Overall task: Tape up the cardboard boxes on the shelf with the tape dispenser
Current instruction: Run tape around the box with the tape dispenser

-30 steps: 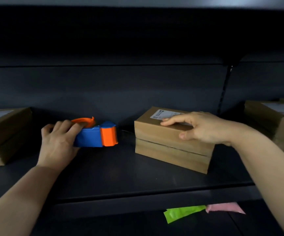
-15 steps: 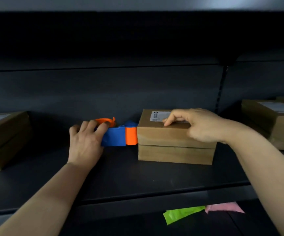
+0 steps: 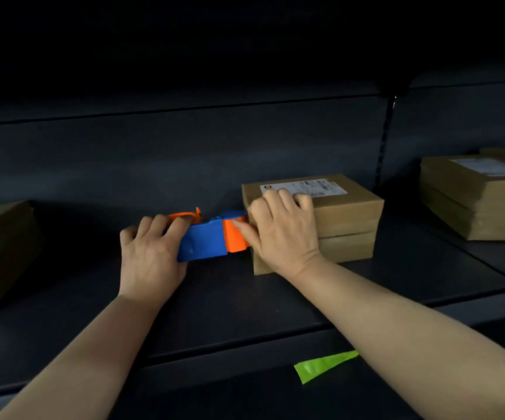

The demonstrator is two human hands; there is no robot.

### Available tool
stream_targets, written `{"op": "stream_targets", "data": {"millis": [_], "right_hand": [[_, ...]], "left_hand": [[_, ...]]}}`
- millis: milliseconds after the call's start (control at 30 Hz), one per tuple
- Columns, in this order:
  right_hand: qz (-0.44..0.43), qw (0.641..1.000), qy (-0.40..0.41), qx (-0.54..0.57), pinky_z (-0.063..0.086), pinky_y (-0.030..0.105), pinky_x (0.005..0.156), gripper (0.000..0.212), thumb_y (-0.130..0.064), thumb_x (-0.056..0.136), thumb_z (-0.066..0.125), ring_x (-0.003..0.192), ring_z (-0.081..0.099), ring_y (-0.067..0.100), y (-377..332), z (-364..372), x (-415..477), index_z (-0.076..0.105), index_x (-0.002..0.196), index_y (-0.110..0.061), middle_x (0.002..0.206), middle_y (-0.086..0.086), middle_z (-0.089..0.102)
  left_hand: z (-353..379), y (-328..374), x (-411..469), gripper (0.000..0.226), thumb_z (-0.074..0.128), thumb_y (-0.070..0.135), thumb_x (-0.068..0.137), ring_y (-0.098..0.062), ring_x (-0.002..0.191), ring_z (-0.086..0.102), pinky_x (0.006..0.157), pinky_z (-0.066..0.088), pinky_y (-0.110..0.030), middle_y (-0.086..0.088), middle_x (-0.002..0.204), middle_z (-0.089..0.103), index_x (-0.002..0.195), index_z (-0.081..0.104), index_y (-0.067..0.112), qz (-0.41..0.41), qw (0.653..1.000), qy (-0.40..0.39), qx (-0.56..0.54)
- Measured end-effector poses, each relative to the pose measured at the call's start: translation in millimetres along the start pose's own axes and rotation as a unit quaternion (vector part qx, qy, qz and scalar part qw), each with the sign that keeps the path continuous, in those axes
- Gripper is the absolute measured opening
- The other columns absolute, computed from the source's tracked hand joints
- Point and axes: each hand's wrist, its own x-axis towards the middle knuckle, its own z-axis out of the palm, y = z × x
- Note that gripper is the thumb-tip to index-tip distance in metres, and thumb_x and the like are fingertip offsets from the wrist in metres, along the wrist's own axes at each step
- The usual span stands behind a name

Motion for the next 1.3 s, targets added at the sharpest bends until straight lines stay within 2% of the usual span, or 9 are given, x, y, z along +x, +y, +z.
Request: {"op": "stream_targets", "data": {"millis": [167, 267, 433, 633, 733, 833, 933, 1033, 1300], "right_hand": [[-0.006, 0.999, 0.003, 0.033, 0.031, 0.041, 0.09, 0.041, -0.053, 0.092, 0.044, 0.09, 0.058, 0.022, 32.8, -18.3, -9.3, 0.067, 0.101, -0.02, 0.099, 0.0, 0.065], [0.068, 0.996, 0.056, 0.011, 0.029, 0.047, 0.097, 0.037, -0.048, 0.095, 0.043, 0.099, 0.059, 0.023, 77.9, -22.6, -15.2, 0.07, 0.093, -0.022, 0.101, -0.002, 0.067], [0.189, 0.978, 0.088, 0.026, 0.035, 0.041, 0.078, 0.048, -0.042, 0.1, 0.038, 0.075, 0.055, 0.028, 103.3, -1.1, -29.5, 0.062, 0.071, -0.012, 0.075, 0.004, 0.06], [0.205, 0.978, 0.005, 0.027, 0.034, 0.042, 0.083, 0.03, -0.039, 0.091, 0.047, 0.079, 0.057, 0.024, 64.1, -22.6, -1.0, 0.06, 0.072, -0.02, 0.077, -0.001, 0.062], [0.122, 0.976, -0.177, 0.044, 0.032, 0.043, 0.093, 0.052, -0.066, 0.089, 0.037, 0.117, 0.051, 0.023, 1.9, -30.0, 24.2, 0.066, 0.107, -0.027, 0.122, -0.001, 0.064], [0.095, 0.942, -0.322, 0.009, 0.029, 0.046, 0.103, 0.067, -0.065, 0.095, 0.028, 0.137, 0.037, 0.025, -23.0, -23.1, 37.4, 0.041, 0.143, -0.02, 0.148, 0.004, 0.045], [0.061, 0.949, -0.301, 0.069, 0.036, 0.036, 0.101, 0.042, -0.034, 0.103, 0.033, 0.128, 0.05, 0.021, 0.6, -34.6, 29.6, 0.042, 0.143, -0.025, 0.143, -0.001, 0.052], [0.085, 0.923, -0.327, 0.181, 0.036, 0.029, 0.101, 0.052, -0.012, 0.097, 0.041, 0.128, 0.046, 0.013, 23.8, -59.2, 27.3, 0.039, 0.145, -0.033, 0.141, -0.012, 0.05], [0.11, 0.92, -0.361, 0.1, 0.038, 0.042, 0.105, 0.04, -0.031, 0.104, 0.035, 0.13, 0.046, 0.02, 18.1, -50.9, 30.4, 0.041, 0.143, -0.037, 0.147, -0.006, 0.045]], "left_hand": [[1.8, -0.9, -1.1, 0.069, 0.078, 0.005, 0.056, -0.034, 0.09, 0.055, 0.078, 0.039, -0.047, -0.004, 0.093, 0.058, 0.12, 0.063, 0.022, 0.011, 1.0, -0.01, -0.003], [3.0, -0.4, -1.0, 0.071, 0.078, 0.003, 0.055, -0.033, 0.09, 0.055, 0.077, 0.038, -0.046, -0.004, 0.094, 0.059, 0.121, 0.063, 0.023, 0.015, 1.0, -0.006, -0.006], [6.1, 0.8, 0.3, 0.074, 0.079, 0.001, 0.053, -0.032, 0.09, 0.055, 0.077, 0.038, -0.045, -0.003, 0.093, 0.058, 0.122, 0.062, 0.024, 0.019, 1.0, 0.002, -0.014], [4.7, 0.7, 0.0, 0.072, 0.08, 0.002, 0.054, -0.031, 0.089, 0.055, 0.077, 0.037, -0.045, -0.003, 0.093, 0.059, 0.121, 0.061, 0.023, 0.027, 0.999, 0.012, -0.017], [3.7, 0.0, 0.3, 0.071, 0.08, 0.005, 0.053, -0.032, 0.089, 0.054, 0.076, 0.037, -0.044, -0.004, 0.092, 0.058, 0.118, 0.058, 0.023, 0.029, 0.999, 0.003, -0.024], [2.0, -4.4, -0.8, 0.066, 0.077, 0.01, 0.056, -0.033, 0.088, 0.055, 0.075, 0.038, -0.044, -0.004, 0.092, 0.058, 0.118, 0.057, 0.022, 0.033, 0.999, 0.0, -0.021], [-0.6, -6.2, -0.2, 0.057, 0.067, 0.02, 0.064, -0.031, 0.089, 0.056, 0.078, 0.037, -0.043, -0.002, 0.094, 0.059, 0.121, 0.058, 0.024, 0.061, 0.997, 0.016, -0.045], [-2.8, 1.6, 2.1, 0.051, 0.059, 0.028, 0.072, -0.025, 0.086, 0.054, 0.079, 0.036, -0.042, 0.0, 0.094, 0.06, 0.122, 0.053, 0.024, 0.135, 0.987, 0.048, -0.079], [-2.5, 6.0, 3.2, 0.049, 0.065, 0.029, 0.074, -0.024, 0.082, 0.057, 0.079, 0.038, -0.042, 0.002, 0.095, 0.062, 0.121, 0.052, 0.027, 0.154, 0.982, 0.069, -0.089]]}}
